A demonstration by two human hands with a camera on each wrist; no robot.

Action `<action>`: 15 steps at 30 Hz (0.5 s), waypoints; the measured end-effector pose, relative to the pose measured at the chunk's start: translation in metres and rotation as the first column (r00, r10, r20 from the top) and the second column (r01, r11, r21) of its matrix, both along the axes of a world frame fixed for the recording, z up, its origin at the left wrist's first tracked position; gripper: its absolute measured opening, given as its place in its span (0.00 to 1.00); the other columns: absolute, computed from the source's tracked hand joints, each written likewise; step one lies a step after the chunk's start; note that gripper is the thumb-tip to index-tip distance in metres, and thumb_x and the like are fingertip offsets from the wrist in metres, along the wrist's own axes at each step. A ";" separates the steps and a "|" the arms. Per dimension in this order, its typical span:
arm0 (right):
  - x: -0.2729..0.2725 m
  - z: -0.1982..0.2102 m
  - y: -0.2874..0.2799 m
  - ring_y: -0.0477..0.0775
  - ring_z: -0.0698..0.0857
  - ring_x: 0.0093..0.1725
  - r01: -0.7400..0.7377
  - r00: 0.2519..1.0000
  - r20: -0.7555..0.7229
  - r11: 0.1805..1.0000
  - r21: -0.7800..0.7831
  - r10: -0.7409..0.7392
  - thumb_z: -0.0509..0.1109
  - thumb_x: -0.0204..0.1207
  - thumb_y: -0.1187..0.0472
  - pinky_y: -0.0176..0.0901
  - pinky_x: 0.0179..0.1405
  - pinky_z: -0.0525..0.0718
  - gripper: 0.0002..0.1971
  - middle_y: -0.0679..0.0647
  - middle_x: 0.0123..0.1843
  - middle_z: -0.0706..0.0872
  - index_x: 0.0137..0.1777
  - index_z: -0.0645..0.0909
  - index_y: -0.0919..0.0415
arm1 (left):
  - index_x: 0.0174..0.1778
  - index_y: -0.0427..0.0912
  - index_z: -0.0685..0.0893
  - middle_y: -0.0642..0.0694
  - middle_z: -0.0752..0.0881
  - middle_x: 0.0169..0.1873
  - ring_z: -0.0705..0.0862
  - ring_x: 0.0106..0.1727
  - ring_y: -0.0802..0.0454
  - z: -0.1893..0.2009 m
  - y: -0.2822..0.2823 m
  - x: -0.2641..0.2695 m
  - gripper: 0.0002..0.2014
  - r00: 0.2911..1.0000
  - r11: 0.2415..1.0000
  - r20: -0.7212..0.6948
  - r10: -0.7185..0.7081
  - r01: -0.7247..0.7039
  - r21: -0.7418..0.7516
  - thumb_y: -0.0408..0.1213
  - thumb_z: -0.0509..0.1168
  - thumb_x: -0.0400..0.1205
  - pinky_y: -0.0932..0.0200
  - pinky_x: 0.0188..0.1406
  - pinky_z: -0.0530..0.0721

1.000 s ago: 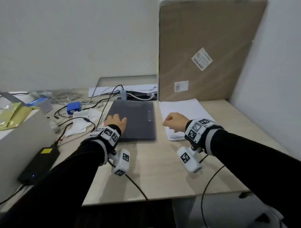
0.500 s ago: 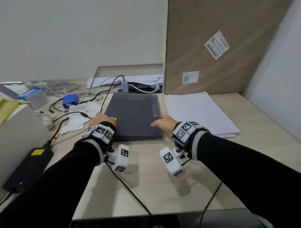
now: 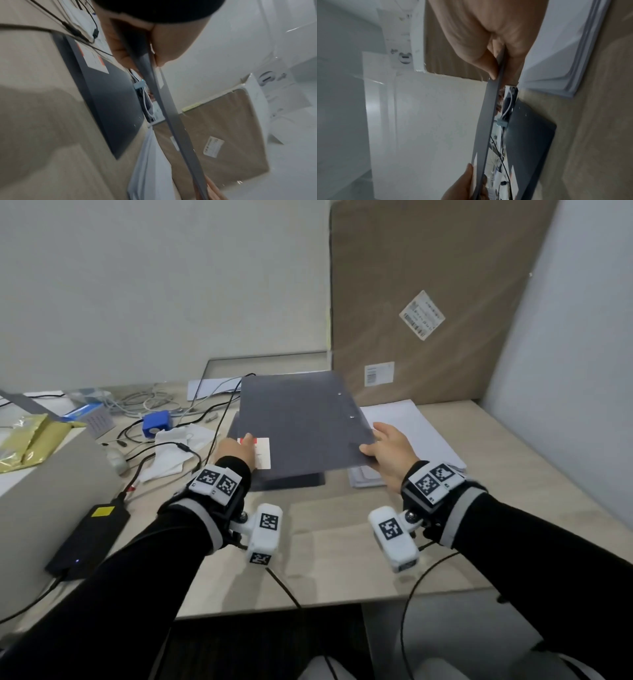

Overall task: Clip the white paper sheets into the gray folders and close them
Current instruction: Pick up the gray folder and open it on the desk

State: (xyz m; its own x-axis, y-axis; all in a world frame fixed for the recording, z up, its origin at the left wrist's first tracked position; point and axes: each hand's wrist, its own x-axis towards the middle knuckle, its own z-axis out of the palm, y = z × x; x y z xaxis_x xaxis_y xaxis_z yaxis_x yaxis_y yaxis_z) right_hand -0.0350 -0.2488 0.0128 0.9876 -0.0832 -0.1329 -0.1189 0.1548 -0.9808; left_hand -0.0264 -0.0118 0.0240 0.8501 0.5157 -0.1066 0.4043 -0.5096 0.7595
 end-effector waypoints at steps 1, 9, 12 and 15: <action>-0.008 0.003 -0.013 0.54 0.80 0.61 0.012 1.000 0.011 1.000 0.027 -0.012 0.57 0.77 0.82 0.45 0.59 0.80 0.30 0.58 0.72 0.77 0.79 0.60 0.68 | 0.69 0.24 0.74 0.28 0.79 0.67 0.77 0.69 0.33 0.003 -0.011 -0.006 0.27 0.999 0.999 0.037 0.000 0.001 -0.038 0.45 0.54 0.85 0.49 0.66 0.74; -0.084 0.003 -0.140 0.52 0.89 0.43 0.157 0.987 0.046 0.988 0.004 -0.157 0.63 0.74 0.79 0.36 0.36 0.88 0.19 0.60 0.54 0.88 0.63 0.80 0.67 | 0.66 0.26 0.71 0.32 0.80 0.65 0.80 0.66 0.36 0.006 -0.143 -0.057 0.22 0.967 0.922 0.167 -0.191 0.235 -0.307 0.43 0.55 0.85 0.50 0.65 0.75; -0.117 -0.005 -0.190 0.43 0.90 0.35 0.260 0.964 0.080 0.963 -0.074 -0.254 0.62 0.74 0.80 0.34 0.33 0.87 0.19 0.48 0.40 0.92 0.54 0.84 0.58 | 0.59 0.28 0.71 0.32 0.82 0.62 0.81 0.62 0.39 -0.006 -0.195 -0.071 0.17 0.934 0.870 0.165 -0.316 0.355 -0.343 0.41 0.55 0.86 0.52 0.60 0.76; -0.146 -0.018 -0.234 0.53 0.88 0.49 0.359 0.933 0.105 0.904 -0.231 -0.343 0.63 0.73 0.81 0.46 0.54 0.86 0.23 0.54 0.51 0.90 0.63 0.83 0.59 | 0.53 0.32 0.70 0.40 0.80 0.45 0.77 0.51 0.48 -0.022 -0.236 -0.091 0.12 0.875 0.811 0.108 -0.473 0.480 -0.334 0.40 0.57 0.86 0.62 0.42 0.76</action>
